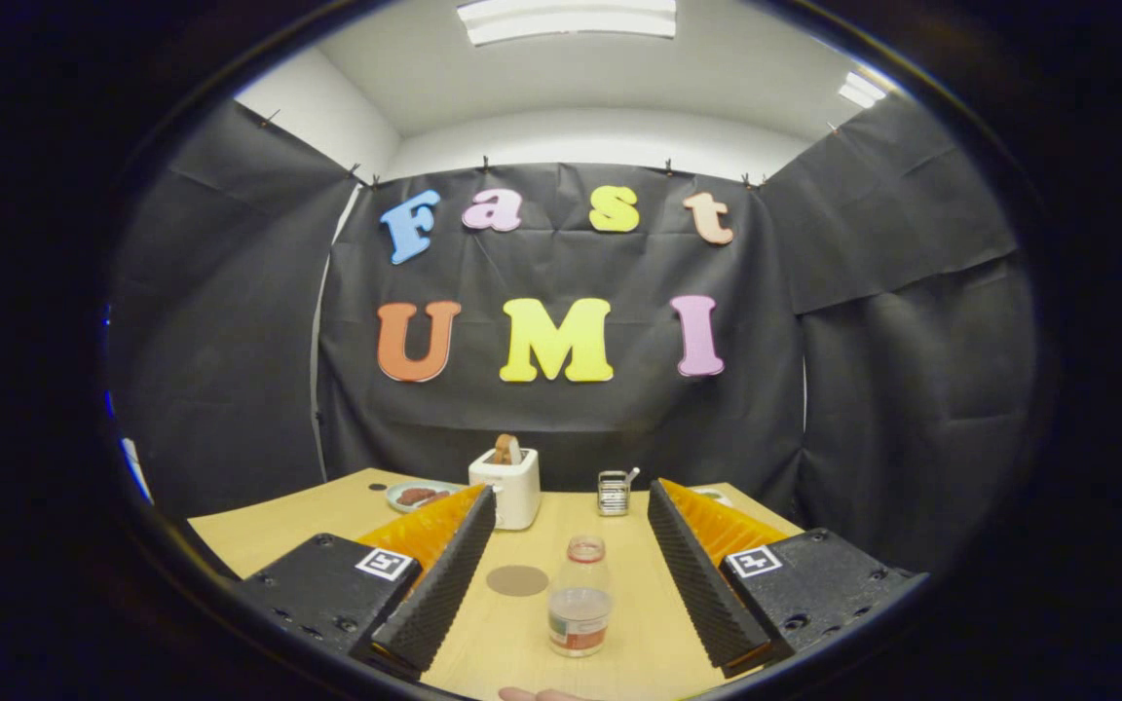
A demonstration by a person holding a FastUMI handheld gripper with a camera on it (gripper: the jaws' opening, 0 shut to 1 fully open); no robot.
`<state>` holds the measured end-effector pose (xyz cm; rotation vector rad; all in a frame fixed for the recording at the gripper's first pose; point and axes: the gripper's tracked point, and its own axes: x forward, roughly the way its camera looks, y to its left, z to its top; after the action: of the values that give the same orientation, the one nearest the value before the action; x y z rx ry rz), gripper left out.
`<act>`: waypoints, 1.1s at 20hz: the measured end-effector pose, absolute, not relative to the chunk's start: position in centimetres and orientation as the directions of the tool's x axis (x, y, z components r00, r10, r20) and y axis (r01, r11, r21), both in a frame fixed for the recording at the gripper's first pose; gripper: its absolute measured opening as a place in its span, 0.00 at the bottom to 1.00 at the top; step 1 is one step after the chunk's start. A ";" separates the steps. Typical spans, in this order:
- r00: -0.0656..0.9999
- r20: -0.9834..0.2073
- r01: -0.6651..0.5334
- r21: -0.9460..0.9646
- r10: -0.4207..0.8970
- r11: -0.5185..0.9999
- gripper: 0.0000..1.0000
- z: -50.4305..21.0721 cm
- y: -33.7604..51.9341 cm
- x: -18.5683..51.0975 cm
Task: Take the bottle from table, then pour the juice into the cup, finally place the bottle on the coaster
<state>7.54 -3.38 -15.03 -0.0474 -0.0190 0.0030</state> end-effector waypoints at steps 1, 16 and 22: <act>1.000 0.019 -0.002 -0.052 0.003 0.999 1.00 -15.6 -3.3 7.8; 0.995 -0.087 0.034 -0.057 -0.039 0.998 1.00 -25.5 -5.1 11.8; 0.989 -0.136 0.049 -0.091 -0.061 0.995 1.00 -29.4 -5.4 13.5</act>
<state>13.53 -5.38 -29.40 -0.0879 0.1387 -0.0550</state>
